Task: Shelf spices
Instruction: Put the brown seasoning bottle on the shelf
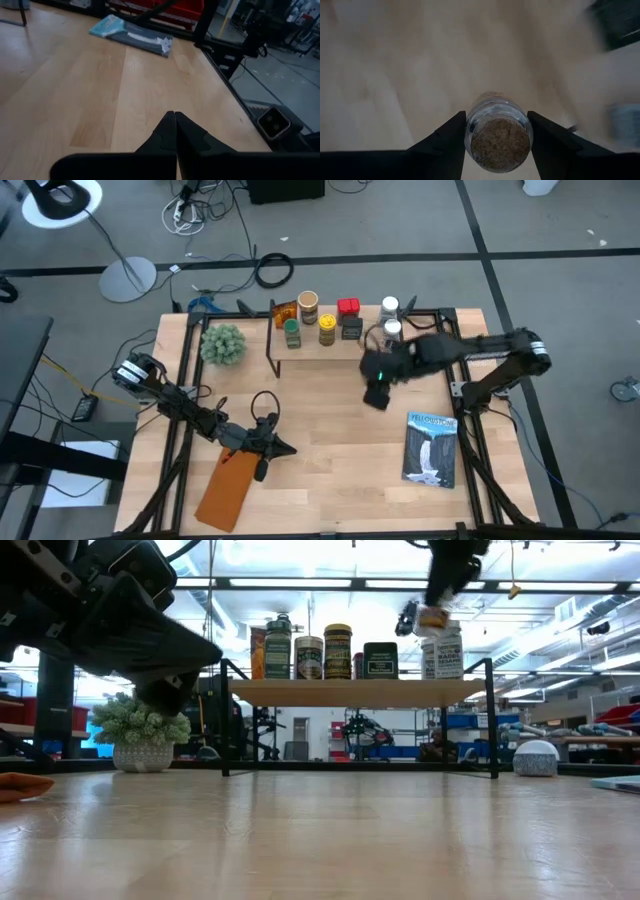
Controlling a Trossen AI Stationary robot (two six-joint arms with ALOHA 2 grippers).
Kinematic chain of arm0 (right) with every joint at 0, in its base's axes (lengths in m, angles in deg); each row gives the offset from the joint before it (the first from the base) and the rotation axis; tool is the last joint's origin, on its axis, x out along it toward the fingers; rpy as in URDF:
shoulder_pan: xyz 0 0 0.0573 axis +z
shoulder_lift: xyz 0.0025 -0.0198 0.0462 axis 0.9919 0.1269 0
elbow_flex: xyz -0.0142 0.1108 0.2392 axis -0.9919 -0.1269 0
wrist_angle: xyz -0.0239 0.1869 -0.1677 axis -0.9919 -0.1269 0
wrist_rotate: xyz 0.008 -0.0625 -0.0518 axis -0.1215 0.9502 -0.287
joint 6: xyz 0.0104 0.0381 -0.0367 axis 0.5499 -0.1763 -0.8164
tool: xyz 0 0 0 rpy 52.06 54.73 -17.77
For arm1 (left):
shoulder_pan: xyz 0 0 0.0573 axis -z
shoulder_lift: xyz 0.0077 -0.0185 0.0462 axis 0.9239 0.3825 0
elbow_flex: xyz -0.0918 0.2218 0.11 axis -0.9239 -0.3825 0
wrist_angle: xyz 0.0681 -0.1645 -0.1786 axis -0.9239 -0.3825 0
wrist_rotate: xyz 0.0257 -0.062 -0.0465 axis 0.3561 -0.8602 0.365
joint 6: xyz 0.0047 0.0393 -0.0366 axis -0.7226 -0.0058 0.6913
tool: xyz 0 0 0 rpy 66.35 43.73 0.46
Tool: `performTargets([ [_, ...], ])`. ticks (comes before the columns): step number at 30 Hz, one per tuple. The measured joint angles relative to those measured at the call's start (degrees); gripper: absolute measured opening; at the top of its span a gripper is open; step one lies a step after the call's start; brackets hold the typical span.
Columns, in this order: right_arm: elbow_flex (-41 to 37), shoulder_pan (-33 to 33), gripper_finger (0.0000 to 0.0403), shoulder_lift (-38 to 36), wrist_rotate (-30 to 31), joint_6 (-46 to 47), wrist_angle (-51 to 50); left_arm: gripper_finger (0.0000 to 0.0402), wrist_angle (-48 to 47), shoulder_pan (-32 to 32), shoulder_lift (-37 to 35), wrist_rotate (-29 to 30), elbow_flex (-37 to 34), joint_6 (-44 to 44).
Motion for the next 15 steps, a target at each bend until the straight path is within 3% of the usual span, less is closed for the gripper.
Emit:
performTargets([
  [6,8.5,-9.2,0.0182,0.2,-1.4,-7.5,0.5,0.0,1.4,0.0,0.0,0.9,0.0,-0.8],
  [15,21.2,-19.3,0.0182,14.6,-7.8,-20.4,-7.8,0.0,1.3,0.0,0.0,0.9,0.0,-1.0],
])
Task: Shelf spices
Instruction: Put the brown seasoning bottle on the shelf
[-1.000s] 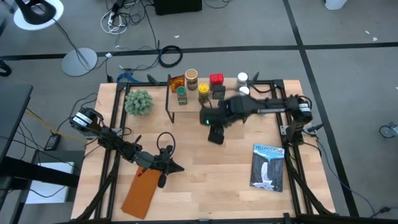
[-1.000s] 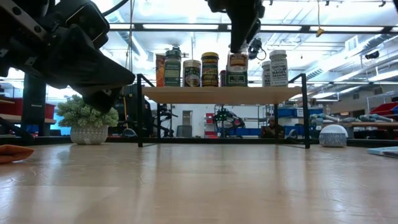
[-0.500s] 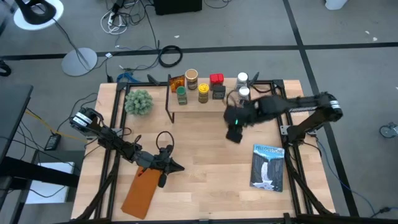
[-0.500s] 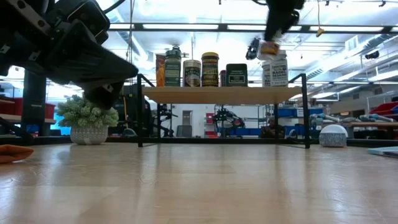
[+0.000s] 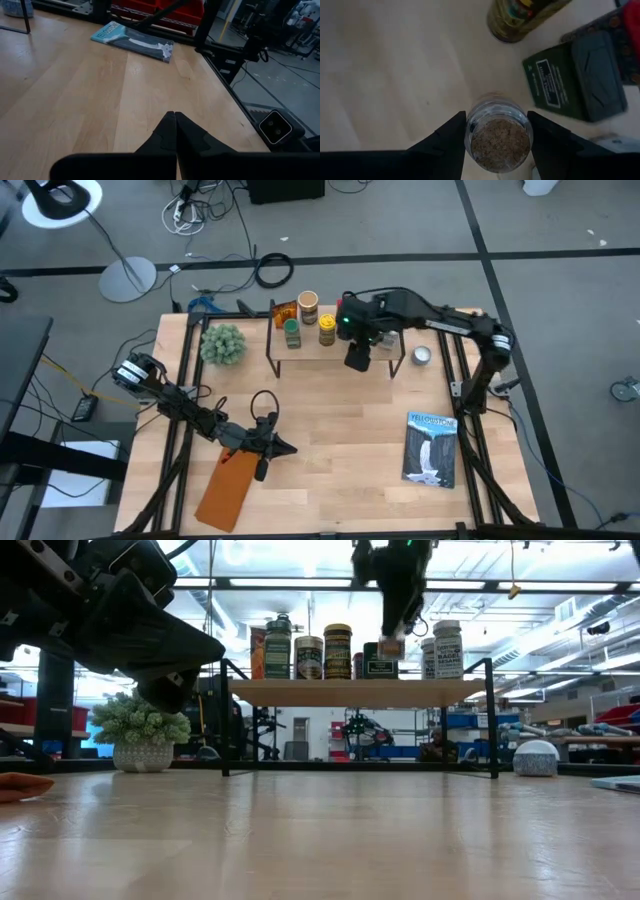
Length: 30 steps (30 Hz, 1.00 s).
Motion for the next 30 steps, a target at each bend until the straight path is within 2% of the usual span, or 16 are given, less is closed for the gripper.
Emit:
performTargets([
  [8,0.4,-5.0,0.0188,4.2,-3.7,-3.6,0.4,0.0,-0.1,0.0,0.0,0.0,0.0,0.0],
  [13,0.5,-6.8,0.0198,4.2,-8.4,-3.8,1.1,0.0,-0.1,0.0,0.0,0.0,0.0,0.0],
  [20,-1.1,-7.3,0.0214,4.2,-7.9,-3.9,0.9,0.0,-0.1,0.0,0.0,0.0,0.0,0.0],
  [30,-3.5,-7.2,0.0217,4.1,-7.8,-3.9,2.0,0.0,-0.1,0.0,0.0,0.0,0.0,0.0],
])
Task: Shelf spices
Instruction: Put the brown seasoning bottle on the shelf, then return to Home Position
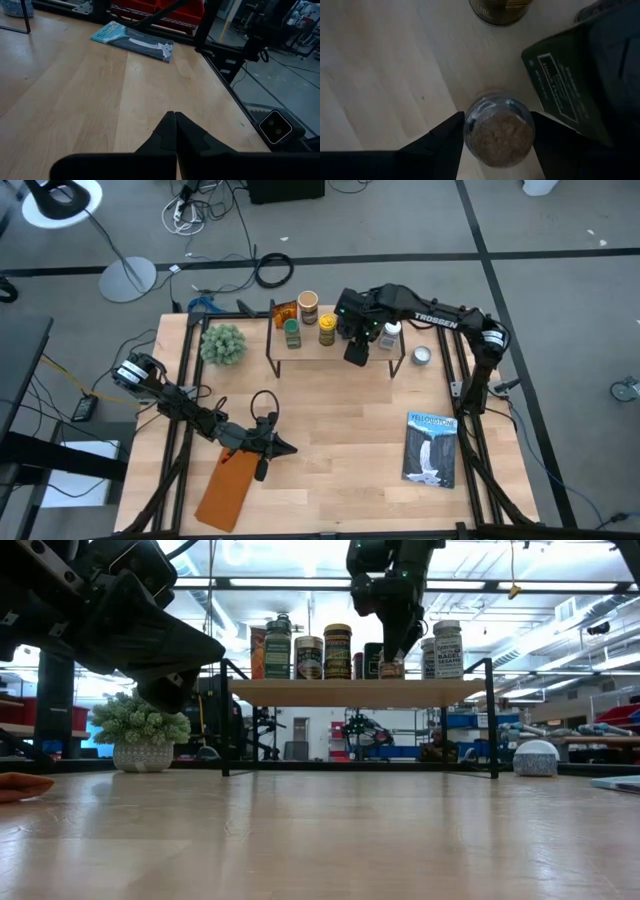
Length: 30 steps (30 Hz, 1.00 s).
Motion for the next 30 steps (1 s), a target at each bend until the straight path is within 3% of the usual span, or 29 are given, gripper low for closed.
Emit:
performTargets([
  [12,4.1,-0.1,0.0218,-1.1,0.0,0.0,-0.7,0.0,0.0,0.0,0.0,0.0,0.0,0.0],
  [22,11.3,0.3,0.0219,-1.4,-0.4,4.1,-9.5,0.0,0.0,0.0,0.0,0.0,0.0,0.0],
  [25,12.5,2.0,0.0219,-2.5,-0.6,9.6,-11.3,0.0,0.0,0.0,0.0,0.0,0.0,0.0],
  [30,10.4,9.9,0.0218,-6.1,-1.7,10.1,-9.8,0.0,0.1,-0.3,0.0,1.0,0.0,-2.4],
])
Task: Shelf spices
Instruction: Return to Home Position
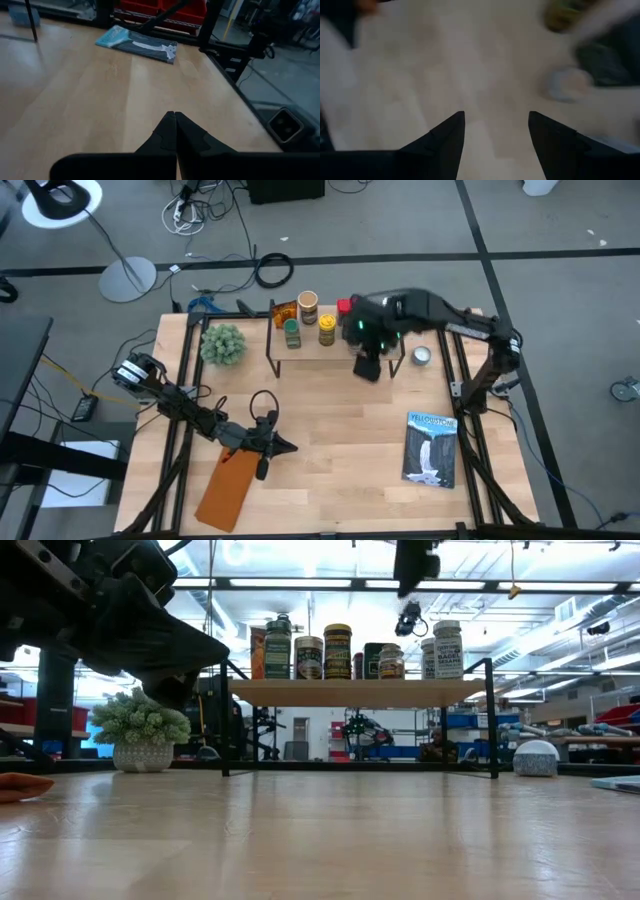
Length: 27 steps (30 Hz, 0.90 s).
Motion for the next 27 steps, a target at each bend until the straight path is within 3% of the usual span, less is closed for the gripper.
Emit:
performTargets([
  [5,-9.6,12.5,0.0217,-4.5,3.4,-0.4,11.6,0.0,0.0,-1.7,0.0,0.1,0.0,-4.0],
  [9,-24.6,21.3,0.0217,-7.7,9.6,-0.6,27.6,0.0,-0.1,-7.5,0.0,-2.8,0.0,-5.2],
  [15,-46.8,27.7,0.0217,-10.7,10.9,6.1,56.7,0.0,-0.4,-21.3,-1.5,-29.1,0.0,-3.7],
  [18,-53.3,28.9,0.0217,-11.7,12.2,10.2,64.3,0.0,-0.6,-27.1,-5.4,-36.6,-1.1,-3.5],
  [22,-58.5,29.7,0.0216,-12.7,16.3,14.3,69.1,0.0,-0.5,-31.4,-15.0,-35.1,-6.0,-4.0],
  [27,-61.7,30.4,0.0218,-13.3,21.0,15.5,72.2,0.0,-0.5,-29.9,-30.3,-23.1,-16.3,-5.1],
])
